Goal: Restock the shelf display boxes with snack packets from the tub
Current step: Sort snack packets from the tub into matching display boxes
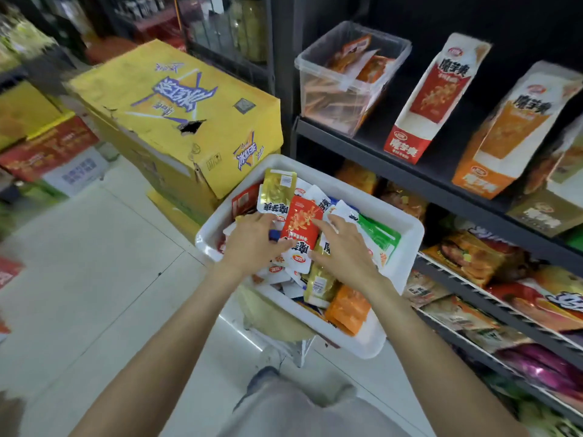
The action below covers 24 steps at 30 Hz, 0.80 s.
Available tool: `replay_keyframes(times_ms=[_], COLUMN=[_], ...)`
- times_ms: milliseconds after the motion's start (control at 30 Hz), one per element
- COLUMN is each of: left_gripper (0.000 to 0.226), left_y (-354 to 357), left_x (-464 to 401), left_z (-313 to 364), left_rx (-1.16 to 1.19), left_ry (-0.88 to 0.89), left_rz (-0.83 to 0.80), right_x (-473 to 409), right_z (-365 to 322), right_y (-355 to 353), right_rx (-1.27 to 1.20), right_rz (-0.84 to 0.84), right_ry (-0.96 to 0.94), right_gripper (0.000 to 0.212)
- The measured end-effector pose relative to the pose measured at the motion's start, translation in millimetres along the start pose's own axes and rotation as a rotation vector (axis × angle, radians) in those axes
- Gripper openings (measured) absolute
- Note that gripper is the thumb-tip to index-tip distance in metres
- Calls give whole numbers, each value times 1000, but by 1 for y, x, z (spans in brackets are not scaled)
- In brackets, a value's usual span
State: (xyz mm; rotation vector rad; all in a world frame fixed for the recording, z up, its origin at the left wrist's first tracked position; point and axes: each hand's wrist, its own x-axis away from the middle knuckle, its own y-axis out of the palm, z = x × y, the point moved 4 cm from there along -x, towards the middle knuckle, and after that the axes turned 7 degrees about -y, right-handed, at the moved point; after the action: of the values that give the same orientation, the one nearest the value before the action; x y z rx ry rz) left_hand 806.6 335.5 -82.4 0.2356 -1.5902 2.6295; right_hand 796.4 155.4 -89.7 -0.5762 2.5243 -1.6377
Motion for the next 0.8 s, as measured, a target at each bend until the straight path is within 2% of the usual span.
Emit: replay_keyframes(times_ms=[100, 200, 300, 367, 433, 500, 567, 633, 700, 733, 800], left_gripper=[79, 71, 54, 46, 35, 24, 20, 30, 36, 33, 21], left_y=[10, 15, 9, -2, -17, -34, -51, -66, -74, -75, -74], left_x=[-14, -18, -22, -26, -29, -32, -36, -42, -50, -53, -57], left_z=[17, 23, 17, 11, 8, 7, 10, 19, 34, 44, 68], left_rx=[-265, -370, -100, 142, 309, 450, 625, 780, 833, 828, 759], left_ry=[97, 133, 163, 189, 232, 266, 261, 247, 233, 248, 317], left_rz=[-72, -115, -208, -302, -320, -261, -167, -125, -176, -217, -264], right_x=[-12, -16, -18, -21, -27, -34, -36, -35, -31, -28, -23], right_z=[-6, -8, -11, -17, -26, -30, -31, -26, -19, -16, -10], right_y=[6, 7, 0, -10, -20, -27, -37, -53, -68, -74, -86], right_rx=[96, 115, 99, 127, 173, 151, 45, -165, -509, -686, -871], right_rz=[-11, -37, 9, 111, 165, 179, 267, 408, 493, 504, 517], right_ry=[48, 86, 84, -24, -166, -209, -145, -48, 38, 67, 102], right_gripper=[78, 86, 93, 91, 81, 64, 41, 23, 18, 19, 30])
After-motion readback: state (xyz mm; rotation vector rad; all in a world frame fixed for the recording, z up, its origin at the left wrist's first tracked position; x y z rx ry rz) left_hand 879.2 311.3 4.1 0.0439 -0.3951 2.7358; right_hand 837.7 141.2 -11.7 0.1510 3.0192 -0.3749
